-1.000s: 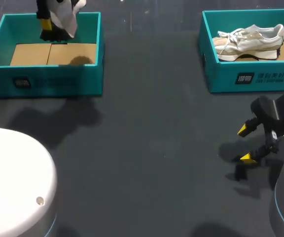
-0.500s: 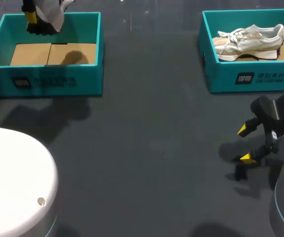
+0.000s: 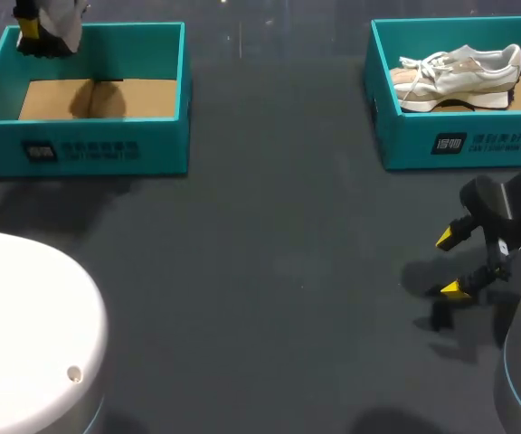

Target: Take the shoe out of the shoebox, open the shoe tongue, remove and reinsert the insole, then place the shoe into the shoebox

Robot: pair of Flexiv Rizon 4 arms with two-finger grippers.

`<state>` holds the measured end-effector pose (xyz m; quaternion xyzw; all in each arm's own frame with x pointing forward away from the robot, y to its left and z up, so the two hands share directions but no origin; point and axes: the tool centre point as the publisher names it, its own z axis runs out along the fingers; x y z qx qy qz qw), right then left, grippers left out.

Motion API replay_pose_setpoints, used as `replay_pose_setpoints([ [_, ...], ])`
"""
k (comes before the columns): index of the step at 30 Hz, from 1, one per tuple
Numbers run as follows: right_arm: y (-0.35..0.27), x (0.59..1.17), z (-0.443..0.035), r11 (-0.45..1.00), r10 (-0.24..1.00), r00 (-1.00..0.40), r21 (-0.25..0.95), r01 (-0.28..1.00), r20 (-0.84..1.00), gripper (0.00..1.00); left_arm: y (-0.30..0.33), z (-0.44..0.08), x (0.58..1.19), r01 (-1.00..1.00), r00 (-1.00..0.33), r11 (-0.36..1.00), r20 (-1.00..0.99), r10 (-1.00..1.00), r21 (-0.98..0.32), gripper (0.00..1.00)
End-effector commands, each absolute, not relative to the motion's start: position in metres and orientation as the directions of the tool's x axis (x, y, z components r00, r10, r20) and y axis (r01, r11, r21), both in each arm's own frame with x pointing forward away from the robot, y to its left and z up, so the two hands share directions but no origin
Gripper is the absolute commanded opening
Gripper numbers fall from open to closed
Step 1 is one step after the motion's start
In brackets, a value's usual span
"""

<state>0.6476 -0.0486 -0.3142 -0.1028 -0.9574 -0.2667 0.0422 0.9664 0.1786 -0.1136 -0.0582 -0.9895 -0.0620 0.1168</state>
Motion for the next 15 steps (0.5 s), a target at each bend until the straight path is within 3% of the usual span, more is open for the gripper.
replay_pose_setpoints([
  [1,-0.049,0.646,-0.314,0.837,0.175,-0.975,0.501,0.219,0.133,1.0,0.206,-0.117,1.006,0.122,-0.949,0.988,0.301,0.089,0.091,0.0],
  [15,-0.049,0.646,-0.314,0.837,0.175,-0.975,0.501,0.219,0.133,1.0,0.25,-0.123,1.023,0.163,-0.949,0.981,0.289,0.126,0.105,0.0],
])
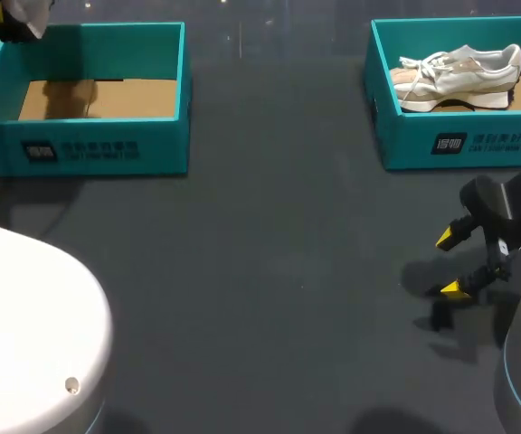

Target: Take the shoe out of the shoebox, open the shoe tongue, remove and reinsert the insole, then place the shoe into the shoebox

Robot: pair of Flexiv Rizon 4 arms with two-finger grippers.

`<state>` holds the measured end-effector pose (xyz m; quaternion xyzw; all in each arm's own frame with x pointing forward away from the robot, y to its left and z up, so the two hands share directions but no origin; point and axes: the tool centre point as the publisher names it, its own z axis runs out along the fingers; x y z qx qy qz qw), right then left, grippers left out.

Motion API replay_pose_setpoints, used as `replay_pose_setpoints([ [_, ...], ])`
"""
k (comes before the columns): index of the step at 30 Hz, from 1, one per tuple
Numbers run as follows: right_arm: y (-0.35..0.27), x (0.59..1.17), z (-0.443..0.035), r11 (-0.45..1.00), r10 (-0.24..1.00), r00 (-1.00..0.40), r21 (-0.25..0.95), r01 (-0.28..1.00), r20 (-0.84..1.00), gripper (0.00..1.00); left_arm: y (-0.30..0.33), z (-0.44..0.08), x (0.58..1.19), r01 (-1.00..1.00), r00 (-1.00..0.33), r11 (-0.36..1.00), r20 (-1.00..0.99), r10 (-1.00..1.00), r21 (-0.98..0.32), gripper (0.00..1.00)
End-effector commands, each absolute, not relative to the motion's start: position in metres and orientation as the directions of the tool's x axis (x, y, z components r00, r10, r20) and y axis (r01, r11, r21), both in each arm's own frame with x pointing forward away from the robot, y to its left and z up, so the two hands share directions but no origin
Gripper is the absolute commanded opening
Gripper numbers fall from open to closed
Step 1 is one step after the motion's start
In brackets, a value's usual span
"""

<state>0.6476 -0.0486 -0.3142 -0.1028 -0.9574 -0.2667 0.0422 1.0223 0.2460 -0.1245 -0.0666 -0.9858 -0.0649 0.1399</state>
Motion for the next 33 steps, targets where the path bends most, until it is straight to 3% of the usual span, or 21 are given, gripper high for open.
replay_pose_setpoints([
  [1,-0.049,0.646,-0.314,0.837,0.175,-0.975,0.501,0.219,0.133,1.0,0.25,-0.123,1.023,0.171,-0.948,0.98,0.288,0.134,0.105,0.0],
  [7,-0.049,0.646,-0.314,0.837,0.175,-0.975,0.501,0.219,0.133,1.0,0.253,-0.124,1.025,0.351,-0.917,0.93,0.243,0.317,0.112,0.0],
  [10,-0.049,0.646,-0.314,0.837,0.175,-0.975,0.501,0.219,0.133,1.0,0.265,-0.122,1.023,0.567,-0.821,0.817,0.158,0.549,0.109,0.0],
  [24,-0.049,0.646,-0.314,0.837,0.175,-0.975,0.501,0.219,0.133,1.0,0.268,-0.121,1.025,0.596,-0.802,0.792,0.148,0.579,0.136,0.0],
  [28,-0.049,0.646,-0.314,0.837,0.175,-0.975,0.501,0.219,0.133,1.0,0.275,-0.125,1.03,0.813,-0.582,0.568,0.168,0.796,0.124,0.0],
  [32,-0.049,0.646,-0.314,0.837,0.175,-0.975,0.501,0.219,0.133,1.0,0.285,-0.126,1.027,0.909,-0.366,0.312,0.167,0.916,0.276,0.0],
  [33,-0.049,0.646,-0.314,0.837,0.175,-0.975,0.501,0.219,0.133,1.0,0.286,-0.128,1.028,0.881,-0.39,0.308,0.184,0.902,0.359,0.0],
])
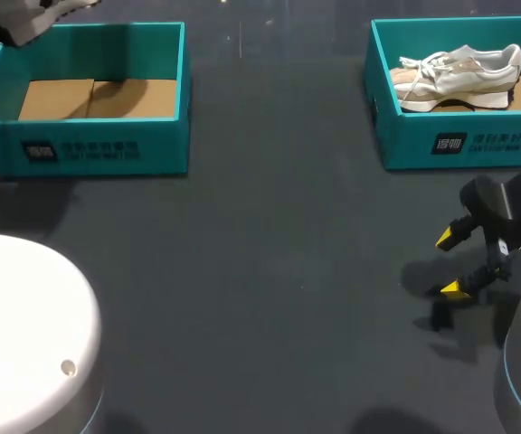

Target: Take the shoe out of the shoebox, open the shoe tongue, remove and reinsert the insole, then place the shoe into the shoebox

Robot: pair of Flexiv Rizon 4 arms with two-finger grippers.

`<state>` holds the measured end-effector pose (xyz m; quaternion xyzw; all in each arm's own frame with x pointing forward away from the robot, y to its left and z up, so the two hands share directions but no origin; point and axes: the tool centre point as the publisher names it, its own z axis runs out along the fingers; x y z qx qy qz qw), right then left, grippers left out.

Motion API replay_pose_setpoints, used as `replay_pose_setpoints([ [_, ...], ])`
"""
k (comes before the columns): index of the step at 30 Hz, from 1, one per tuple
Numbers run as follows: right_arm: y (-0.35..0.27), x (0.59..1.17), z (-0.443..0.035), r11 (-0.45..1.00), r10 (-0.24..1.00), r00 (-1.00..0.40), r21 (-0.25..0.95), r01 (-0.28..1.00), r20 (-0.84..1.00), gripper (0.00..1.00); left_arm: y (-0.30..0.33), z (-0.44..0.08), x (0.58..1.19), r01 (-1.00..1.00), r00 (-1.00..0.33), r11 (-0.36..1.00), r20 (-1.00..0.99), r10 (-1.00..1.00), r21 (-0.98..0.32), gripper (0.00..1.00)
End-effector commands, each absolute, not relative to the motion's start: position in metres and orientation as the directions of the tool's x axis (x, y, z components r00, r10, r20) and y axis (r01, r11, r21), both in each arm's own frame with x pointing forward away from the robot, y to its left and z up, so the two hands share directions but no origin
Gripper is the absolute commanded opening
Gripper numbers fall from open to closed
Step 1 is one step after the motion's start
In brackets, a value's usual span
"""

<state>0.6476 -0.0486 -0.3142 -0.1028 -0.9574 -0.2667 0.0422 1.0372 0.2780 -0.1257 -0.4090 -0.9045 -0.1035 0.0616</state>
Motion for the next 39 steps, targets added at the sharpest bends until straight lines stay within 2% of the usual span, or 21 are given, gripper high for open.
replay_pose_setpoints([
  [1,-0.049,0.646,-0.314,0.837,0.175,-0.975,0.501,0.219,0.133,1.0,0.287,-0.129,1.03,0.839,-0.444,0.331,0.194,0.875,0.431,0.0],
  [11,-0.049,0.646,-0.314,0.837,0.175,-0.975,0.501,0.219,0.133,1.0,0.287,-0.129,1.03,0.839,-0.444,0.331,0.194,0.875,0.431,0.0],
  [17,-0.049,0.646,-0.314,0.837,0.175,-0.975,0.501,0.219,0.133,1.0,0.289,-0.138,1.048,0.922,-0.268,0.187,0.208,0.941,0.34,0.0],
  [25,-0.049,0.646,-0.314,0.837,0.175,-0.975,0.501,0.219,0.133,1.0,0.294,-0.141,1.058,0.949,-0.123,0.045,0.232,0.965,0.313,0.0],
  [28,-0.049,0.646,-0.314,0.837,0.175,-0.975,0.501,0.219,0.133,1.0,0.296,-0.143,1.061,0.946,-0.103,0.019,0.248,0.963,0.323,0.0],
  [30,-0.049,0.646,-0.314,0.837,0.175,-0.975,0.501,0.219,0.133,1.0,0.299,-0.143,1.064,0.923,-0.172,0.042,0.313,0.934,0.383,0.0],
  [39,-0.049,0.646,-0.314,0.837,0.175,-0.975,0.501,0.219,0.133,1.0,0.299,-0.143,1.064,0.923,-0.172,0.042,0.313,0.934,0.383,0.0],
])
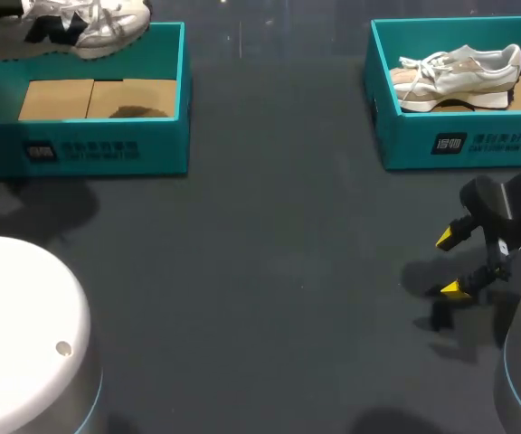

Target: Take the shoe out of the shoebox, open the shoe tongue, remove and reinsert the insole, then place the shoe into the shoebox

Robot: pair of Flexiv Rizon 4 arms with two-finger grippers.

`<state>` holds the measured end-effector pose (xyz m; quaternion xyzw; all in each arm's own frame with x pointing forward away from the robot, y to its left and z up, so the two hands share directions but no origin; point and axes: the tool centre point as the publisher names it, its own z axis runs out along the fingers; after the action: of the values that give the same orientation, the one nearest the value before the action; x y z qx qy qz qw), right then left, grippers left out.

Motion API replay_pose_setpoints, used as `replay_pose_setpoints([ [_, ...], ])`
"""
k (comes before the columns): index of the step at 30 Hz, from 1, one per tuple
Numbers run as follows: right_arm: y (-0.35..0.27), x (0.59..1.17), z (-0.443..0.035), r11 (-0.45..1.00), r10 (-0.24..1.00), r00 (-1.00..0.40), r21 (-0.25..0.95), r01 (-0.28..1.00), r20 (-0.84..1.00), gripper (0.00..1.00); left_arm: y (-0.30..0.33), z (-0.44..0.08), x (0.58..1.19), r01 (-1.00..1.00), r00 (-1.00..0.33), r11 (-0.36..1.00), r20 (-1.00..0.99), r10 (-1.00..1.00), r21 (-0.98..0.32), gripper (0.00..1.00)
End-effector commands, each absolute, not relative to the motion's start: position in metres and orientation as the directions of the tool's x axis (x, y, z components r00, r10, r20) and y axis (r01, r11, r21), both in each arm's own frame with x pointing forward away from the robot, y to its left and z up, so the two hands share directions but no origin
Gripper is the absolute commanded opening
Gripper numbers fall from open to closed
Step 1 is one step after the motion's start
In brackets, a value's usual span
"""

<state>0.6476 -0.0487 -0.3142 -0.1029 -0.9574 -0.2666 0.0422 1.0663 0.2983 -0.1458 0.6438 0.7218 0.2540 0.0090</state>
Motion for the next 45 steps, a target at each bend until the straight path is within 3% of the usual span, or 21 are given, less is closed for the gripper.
replay_pose_setpoints([
  [1,-0.049,0.646,-0.314,0.837,0.175,-0.975,0.501,0.219,0.133,1.0,0.297,-0.149,1.067,0.926,-0.164,0.031,0.328,0.93,0.377,0.0],
  [19,-0.049,0.646,-0.314,0.837,0.175,-0.975,0.501,0.219,0.133,1.0,0.309,-0.212,1.074,0.981,0.028,-0.093,0.352,0.935,0.168,0.0],
  [31,-0.049,0.646,-0.314,0.837,0.175,-0.975,0.501,0.219,0.133,1.0,0.309,-0.212,1.074,0.981,0.028,-0.093,0.352,0.935,0.168,0.0],
  [45,-0.049,0.646,-0.314,0.837,0.175,-0.975,0.501,0.219,0.133,1.0,0.298,-0.269,1.087,0.995,0.06,-0.085,0.384,0.922,0.047,0.0],
])
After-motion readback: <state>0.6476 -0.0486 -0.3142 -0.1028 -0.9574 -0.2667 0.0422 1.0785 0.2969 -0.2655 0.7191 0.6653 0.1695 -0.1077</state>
